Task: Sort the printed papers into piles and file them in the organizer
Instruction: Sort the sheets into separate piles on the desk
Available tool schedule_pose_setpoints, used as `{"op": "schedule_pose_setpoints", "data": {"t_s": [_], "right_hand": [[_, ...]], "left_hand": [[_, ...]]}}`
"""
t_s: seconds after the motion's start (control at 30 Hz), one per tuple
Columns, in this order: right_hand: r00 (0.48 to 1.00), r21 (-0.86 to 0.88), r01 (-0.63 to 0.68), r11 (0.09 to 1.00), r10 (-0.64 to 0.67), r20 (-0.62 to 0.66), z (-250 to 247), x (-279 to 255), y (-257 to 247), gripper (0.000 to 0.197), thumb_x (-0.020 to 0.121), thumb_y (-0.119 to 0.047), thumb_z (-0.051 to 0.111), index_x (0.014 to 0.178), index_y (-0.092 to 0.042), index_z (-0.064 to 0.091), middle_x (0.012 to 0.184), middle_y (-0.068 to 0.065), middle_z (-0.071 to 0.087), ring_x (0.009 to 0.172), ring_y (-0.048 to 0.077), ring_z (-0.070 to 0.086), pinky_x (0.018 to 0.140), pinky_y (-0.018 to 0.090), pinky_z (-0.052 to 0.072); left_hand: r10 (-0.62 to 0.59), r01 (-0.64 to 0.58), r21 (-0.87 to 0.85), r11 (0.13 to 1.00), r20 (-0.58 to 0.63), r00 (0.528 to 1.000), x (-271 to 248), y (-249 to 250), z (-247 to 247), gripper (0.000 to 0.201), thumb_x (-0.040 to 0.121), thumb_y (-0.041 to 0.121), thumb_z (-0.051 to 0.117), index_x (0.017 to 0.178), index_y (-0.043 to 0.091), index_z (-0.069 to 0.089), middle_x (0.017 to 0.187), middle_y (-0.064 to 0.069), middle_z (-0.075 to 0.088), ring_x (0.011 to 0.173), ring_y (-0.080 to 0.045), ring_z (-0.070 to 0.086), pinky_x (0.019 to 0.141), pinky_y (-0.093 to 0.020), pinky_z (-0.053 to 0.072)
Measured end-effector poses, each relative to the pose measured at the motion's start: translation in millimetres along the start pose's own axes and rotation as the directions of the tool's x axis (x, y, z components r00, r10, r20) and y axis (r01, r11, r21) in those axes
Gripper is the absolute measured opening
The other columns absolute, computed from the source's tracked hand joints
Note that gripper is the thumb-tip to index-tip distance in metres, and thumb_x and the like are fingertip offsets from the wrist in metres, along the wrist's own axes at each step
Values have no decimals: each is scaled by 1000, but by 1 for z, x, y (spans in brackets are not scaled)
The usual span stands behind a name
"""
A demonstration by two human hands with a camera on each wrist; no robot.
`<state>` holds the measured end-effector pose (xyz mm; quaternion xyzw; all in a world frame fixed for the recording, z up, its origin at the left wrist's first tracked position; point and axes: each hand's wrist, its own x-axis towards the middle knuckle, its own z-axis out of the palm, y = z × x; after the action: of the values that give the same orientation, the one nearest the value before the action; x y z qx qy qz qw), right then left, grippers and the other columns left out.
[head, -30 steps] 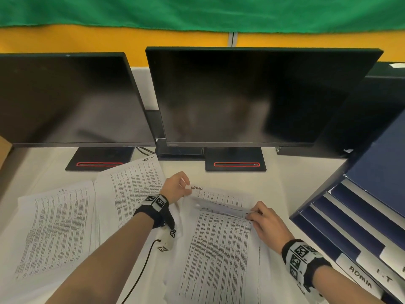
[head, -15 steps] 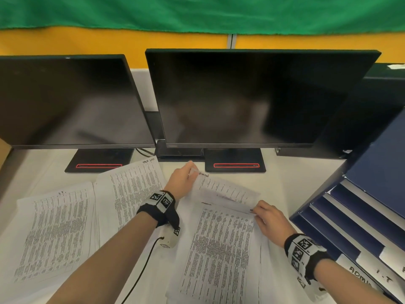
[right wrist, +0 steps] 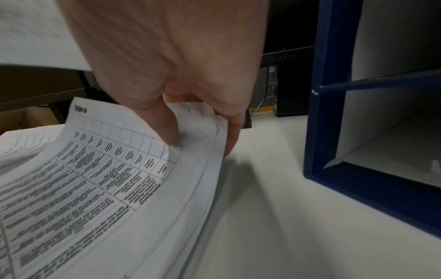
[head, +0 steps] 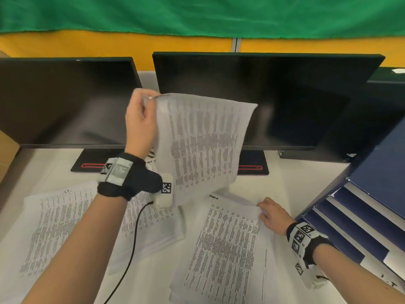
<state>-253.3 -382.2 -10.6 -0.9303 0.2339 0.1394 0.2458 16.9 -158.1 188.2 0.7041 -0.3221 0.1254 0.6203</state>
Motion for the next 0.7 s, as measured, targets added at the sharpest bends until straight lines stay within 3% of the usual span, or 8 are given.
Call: {"op": "schedule_pose_setpoints", "data": {"t_s": [0.1,0.2,0.3,0.37,0.43,0.53,0.6,0.7], "right_hand": [[998,-64,-8,998,4,-64,-1,0,3,33,88,-14,47,119,-11,57,127,5,36,118,22,37,100,29,35],[990,-101,-40,994,25,-142,-6,-1,0,29,86,-23,54,112,-15,61,125,2,37,116,22,33,96,36,36],[982,184,-70,980,100,-160,-14,0,-4,23,83,-22,63,103,-12,64,110,6,53,107,25,45,91,35,38],[980,539,-53,840,148,-136,-18,-2,-3,17,77,-19,69,88,-6,67,97,14,66,97,32,59,87,38,43],[973,729,-59,682,201,-109,-20,-4,-4,18,74,-16,70,87,-4,68,93,17,69,93,31,62,84,38,47],[980,804,-32,594,177,-92,-24,-11,-10,22,83,-2,63,100,-12,70,101,6,71,97,18,64,87,24,47],[980,848,-13,531,174,-94,-28,-14,-13,23,84,1,60,101,-11,70,99,5,72,94,17,66,83,24,50],[981,879,-32,476,185,-65,-34,-16,-15,16,86,2,54,87,-5,68,85,11,69,79,24,64,70,27,50]], "left_hand": [[-196,194,42,980,46,980,1,-24,-10,10,98,21,42,92,22,51,91,3,54,81,-5,54,70,-16,45],[-295,278,127,952,153,943,-27,-49,3,10,98,18,43,93,14,51,85,10,51,73,6,49,65,-6,41],[-354,316,174,933,267,896,-76,-73,29,13,98,19,44,90,14,54,82,13,53,74,7,49,66,-7,38],[-427,381,197,903,321,846,-111,-85,45,15,98,23,44,91,14,55,83,13,57,77,5,53,67,-12,40],[-502,462,194,865,349,791,-139,-93,59,17,98,26,45,97,13,55,89,10,59,83,-4,57,71,-19,42],[-542,517,176,838,382,749,-159,-101,73,14,99,25,42,100,13,51,92,8,57,86,-11,55,81,-28,42],[-569,563,148,813,402,717,-159,-98,76,11,98,24,41,102,15,48,95,5,57,93,-19,57,88,-36,46],[-592,626,83,775,441,675,-159,-90,76,5,97,23,45,102,23,45,99,1,62,99,-30,62,90,-42,50]]}}
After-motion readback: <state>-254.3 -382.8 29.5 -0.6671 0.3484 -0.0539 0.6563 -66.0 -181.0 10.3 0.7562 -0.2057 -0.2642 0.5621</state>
